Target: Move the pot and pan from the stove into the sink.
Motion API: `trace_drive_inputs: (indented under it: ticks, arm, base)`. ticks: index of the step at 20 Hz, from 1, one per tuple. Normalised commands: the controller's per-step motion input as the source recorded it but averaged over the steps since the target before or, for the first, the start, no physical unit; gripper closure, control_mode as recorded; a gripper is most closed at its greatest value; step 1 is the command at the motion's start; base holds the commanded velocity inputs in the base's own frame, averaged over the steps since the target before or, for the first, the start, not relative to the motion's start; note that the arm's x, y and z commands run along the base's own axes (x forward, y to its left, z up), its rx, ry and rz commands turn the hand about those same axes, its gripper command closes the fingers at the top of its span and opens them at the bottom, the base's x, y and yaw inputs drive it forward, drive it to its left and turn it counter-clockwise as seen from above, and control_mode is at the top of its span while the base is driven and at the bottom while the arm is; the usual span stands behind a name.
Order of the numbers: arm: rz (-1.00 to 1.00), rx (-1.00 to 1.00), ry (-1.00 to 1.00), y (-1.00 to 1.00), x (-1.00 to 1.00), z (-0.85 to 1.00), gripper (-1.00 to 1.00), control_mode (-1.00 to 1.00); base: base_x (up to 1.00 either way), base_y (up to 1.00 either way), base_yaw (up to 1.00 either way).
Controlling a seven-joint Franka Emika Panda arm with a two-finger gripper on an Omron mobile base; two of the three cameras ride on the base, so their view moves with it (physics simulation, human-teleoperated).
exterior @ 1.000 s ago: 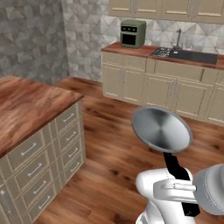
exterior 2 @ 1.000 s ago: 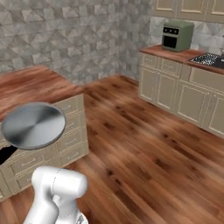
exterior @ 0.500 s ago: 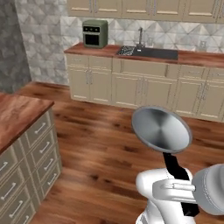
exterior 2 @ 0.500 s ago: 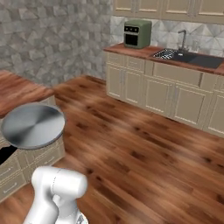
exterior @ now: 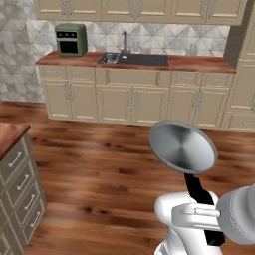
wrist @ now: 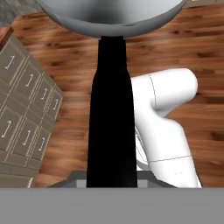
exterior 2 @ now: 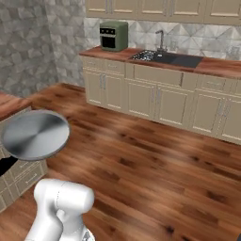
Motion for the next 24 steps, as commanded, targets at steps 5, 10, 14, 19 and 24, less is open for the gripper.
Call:
trace_drive_inputs:
  ticks: [5,10,14,19,24]
  arm:
    - [0.00,0.00,0.00,0.00,0.00,0.00,1.00,1.00]
    - [0.00,0.00,0.00,0.00,0.00,0.00,1.00,1.00]
    - [0.00,0.00,0.00,0.00,0.00,0.00,1.00,1.00]
    - [0.00,0.00,0.00,0.00,0.00,0.00,1.00,1.00]
    - [0.00,0.00,0.00,0.00,0.00,0.00,1.00,1.00]
  base:
    - [-0.04,-0.31,-0.30]
    - [-0.11,-0.26,-0.23]
    - [-0.01,0.31,-0.05]
    - [0.01,0.56,-0.06]
    - [0.06,0.00,0.00]
